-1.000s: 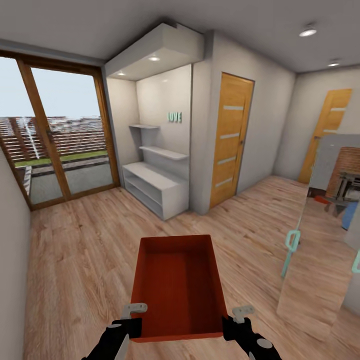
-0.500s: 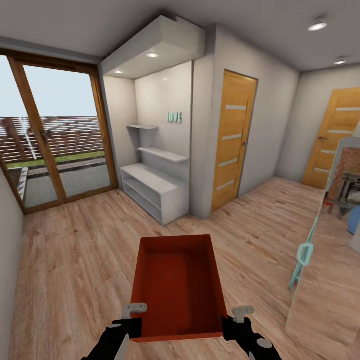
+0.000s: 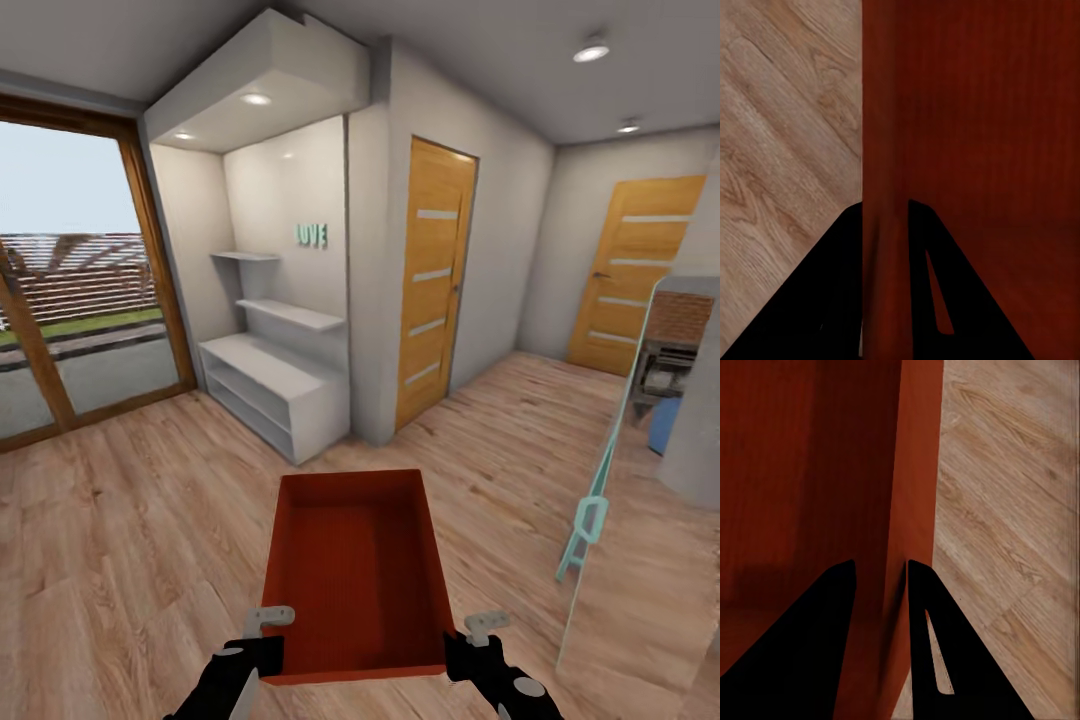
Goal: Move the two storage containers from the living room to the garage. In the garage, place one container on the floor and stack the other container on top of it (either order is fine).
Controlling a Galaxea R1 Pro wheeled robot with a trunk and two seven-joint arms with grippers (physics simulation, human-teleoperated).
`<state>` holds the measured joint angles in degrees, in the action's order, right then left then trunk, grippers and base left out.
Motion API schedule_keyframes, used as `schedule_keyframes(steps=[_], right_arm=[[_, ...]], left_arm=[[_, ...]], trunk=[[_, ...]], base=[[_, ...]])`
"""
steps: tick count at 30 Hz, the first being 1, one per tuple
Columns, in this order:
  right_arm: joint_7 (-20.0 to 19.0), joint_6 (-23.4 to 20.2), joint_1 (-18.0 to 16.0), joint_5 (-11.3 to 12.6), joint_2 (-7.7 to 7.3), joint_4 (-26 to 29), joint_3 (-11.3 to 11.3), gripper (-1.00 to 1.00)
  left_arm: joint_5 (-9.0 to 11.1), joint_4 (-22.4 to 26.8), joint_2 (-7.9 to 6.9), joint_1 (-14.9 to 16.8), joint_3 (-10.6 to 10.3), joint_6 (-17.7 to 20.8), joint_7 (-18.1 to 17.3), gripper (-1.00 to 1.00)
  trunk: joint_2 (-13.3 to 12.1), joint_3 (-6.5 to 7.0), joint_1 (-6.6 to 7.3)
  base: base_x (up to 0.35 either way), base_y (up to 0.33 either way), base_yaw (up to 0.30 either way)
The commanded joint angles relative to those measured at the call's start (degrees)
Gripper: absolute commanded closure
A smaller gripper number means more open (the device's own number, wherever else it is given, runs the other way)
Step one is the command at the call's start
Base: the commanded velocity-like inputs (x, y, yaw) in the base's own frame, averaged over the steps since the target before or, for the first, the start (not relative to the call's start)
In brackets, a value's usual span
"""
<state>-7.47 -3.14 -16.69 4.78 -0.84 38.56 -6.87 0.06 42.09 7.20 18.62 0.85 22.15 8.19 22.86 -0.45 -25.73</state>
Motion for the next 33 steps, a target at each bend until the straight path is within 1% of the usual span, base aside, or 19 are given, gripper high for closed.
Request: schedule_keyframes(steps=[1, 15, 33], right_arm=[[-0.09, 0.68, -0.01, -0.20, -0.13, 0.20, -0.78, 1.00], [-0.09, 0.68, -0.01, -0.20, -0.13, 0.19, -0.78, 1.00], [-0.09, 0.68, -0.01, -0.20, -0.13, 0.20, -0.78, 1.00]], left_arm=[[-1.12, 0.01, -1.66, 0.01, 0.31, 0.52, 1.30, 1.00], [-1.12, 0.01, -1.67, 0.01, 0.31, 0.52, 1.30, 1.00], [-1.12, 0.01, -1.67, 0.01, 0.37, 0.52, 1.30, 1.00]], trunk=[[0.05, -0.04, -0.06], [0.05, -0.04, -0.06], [0.05, -0.04, -0.06]], base=[[0.325, 0.000, -0.274], [0.325, 0.012, -0.258], [0.325, 0.116, -0.021]])
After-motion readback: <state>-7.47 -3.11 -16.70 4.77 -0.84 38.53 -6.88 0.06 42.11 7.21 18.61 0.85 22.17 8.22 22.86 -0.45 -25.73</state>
